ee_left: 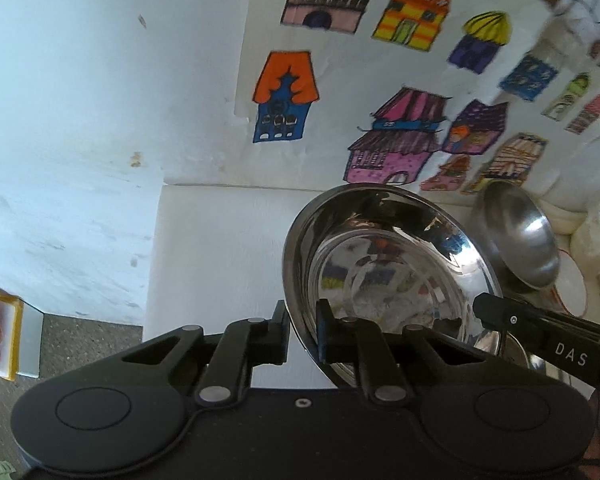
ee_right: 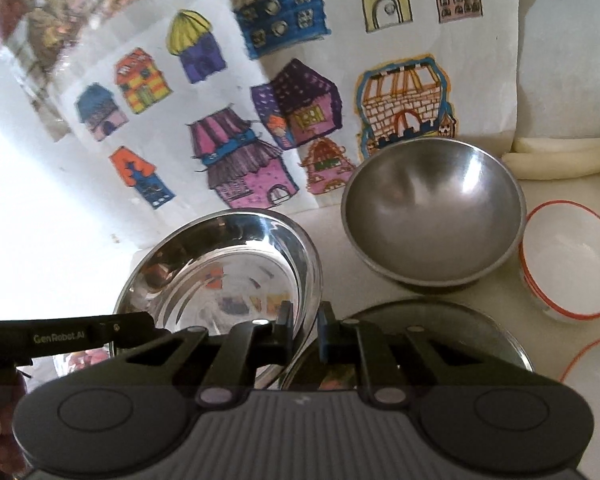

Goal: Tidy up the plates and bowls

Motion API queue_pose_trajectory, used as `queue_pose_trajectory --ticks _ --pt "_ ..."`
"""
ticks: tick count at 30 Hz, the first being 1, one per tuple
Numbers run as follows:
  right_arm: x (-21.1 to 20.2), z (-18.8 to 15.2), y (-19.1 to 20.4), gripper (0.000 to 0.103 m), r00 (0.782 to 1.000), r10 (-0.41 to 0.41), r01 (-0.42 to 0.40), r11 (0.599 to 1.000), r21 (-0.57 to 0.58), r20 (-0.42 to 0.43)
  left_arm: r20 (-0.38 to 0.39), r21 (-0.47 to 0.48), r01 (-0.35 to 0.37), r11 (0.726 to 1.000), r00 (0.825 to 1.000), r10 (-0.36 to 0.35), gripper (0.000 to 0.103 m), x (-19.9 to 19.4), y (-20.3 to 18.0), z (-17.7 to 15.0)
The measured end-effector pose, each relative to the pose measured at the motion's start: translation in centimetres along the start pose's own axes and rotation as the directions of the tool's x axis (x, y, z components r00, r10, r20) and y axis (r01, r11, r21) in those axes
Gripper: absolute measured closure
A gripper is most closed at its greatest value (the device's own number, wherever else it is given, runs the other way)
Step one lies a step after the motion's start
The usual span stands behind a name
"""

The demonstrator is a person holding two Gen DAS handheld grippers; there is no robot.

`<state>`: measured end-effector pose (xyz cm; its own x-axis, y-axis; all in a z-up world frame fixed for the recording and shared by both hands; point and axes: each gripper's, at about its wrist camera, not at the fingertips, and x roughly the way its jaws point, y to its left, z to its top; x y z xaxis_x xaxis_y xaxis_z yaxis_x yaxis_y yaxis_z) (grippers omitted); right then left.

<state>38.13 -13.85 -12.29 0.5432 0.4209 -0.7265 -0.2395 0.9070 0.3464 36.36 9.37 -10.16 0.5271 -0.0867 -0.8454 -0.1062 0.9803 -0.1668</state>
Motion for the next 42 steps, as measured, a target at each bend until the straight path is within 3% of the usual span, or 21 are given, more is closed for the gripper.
queue_pose_trajectory --ticks 12,22,31,42 --pt "-6.2 -3.4 1.6 0.087 0.998 0.066 -0.067 0.995 -0.078 -0.017 0.046 -0.014 -0.009 1.0 0.999 0.009 0.089 -6.4 0.1 -5.2" --pt "-8.8 -6.3 3.5 0.086 0.988 0.101 -0.122 0.975 -0.186 -0.117 -0.004 -0.008 -0.065 0.998 0.998 0.065 0.087 -9.0 0.5 -10.7" --pt "-8.8 -9.0 4.2 0.084 0.976 0.087 -0.136 0.961 -0.241 -0.201 -0.057 0.049 -0.121 0.991 0.991 0.124 0.085 -8.7 0.2 -13.0" --pt "-8.3 -8.8 5.6 0.079 0.969 0.031 -0.104 0.952 -0.289 -0.246 -0.086 0.12 -0.143 0.982 0.984 0.153 0.081 -7.3 -0.7 -13.5"
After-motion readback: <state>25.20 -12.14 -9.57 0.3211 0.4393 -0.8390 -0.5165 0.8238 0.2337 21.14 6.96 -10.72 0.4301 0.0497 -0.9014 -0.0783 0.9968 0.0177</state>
